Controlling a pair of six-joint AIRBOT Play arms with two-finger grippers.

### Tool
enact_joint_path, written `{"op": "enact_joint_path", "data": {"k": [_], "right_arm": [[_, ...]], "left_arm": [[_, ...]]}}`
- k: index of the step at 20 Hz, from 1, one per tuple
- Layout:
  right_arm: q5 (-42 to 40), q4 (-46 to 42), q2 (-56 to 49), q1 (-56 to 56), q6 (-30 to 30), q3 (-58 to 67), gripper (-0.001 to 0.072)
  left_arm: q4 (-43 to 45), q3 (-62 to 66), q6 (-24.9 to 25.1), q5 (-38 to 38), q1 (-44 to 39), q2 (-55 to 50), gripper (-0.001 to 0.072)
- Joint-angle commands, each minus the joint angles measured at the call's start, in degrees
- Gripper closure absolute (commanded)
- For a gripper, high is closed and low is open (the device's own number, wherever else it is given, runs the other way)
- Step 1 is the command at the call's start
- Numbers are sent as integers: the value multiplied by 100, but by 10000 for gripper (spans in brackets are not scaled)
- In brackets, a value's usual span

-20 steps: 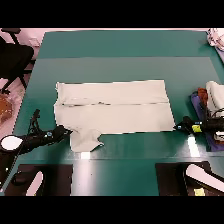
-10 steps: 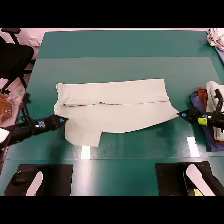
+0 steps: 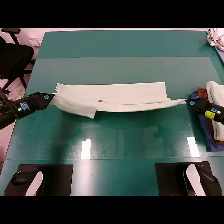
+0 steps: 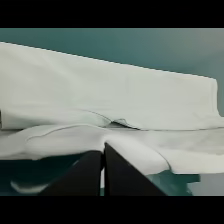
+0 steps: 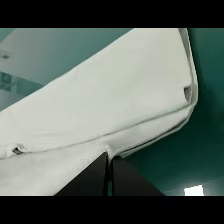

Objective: Fold the shirts.

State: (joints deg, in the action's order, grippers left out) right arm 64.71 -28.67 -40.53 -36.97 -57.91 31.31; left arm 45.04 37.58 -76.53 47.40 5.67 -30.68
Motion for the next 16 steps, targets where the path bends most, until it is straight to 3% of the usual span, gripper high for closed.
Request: {"op": "enact_joint_path", "data": {"k": [1,5,8,12,16], "right_arm": [[-216,824,-776,4,588,221,702],[-146,791,-2177,240,708,1163,701],[-142,752,-3095,719,850,1829,700],[-341,750,-4070,1143,846,2490,700],[-315,748,-4712,1283,850,2800,700]], "left_arm": [[177,-136,192,-275,2,-328,684],[166,-385,271,-1228,2,-868,684],[-269,-385,708,-1821,0,-1526,683],[-1698,-382,2186,-2382,0,-2446,683],[-3294,-363,4188,-2699,2,-3005,683]]}}
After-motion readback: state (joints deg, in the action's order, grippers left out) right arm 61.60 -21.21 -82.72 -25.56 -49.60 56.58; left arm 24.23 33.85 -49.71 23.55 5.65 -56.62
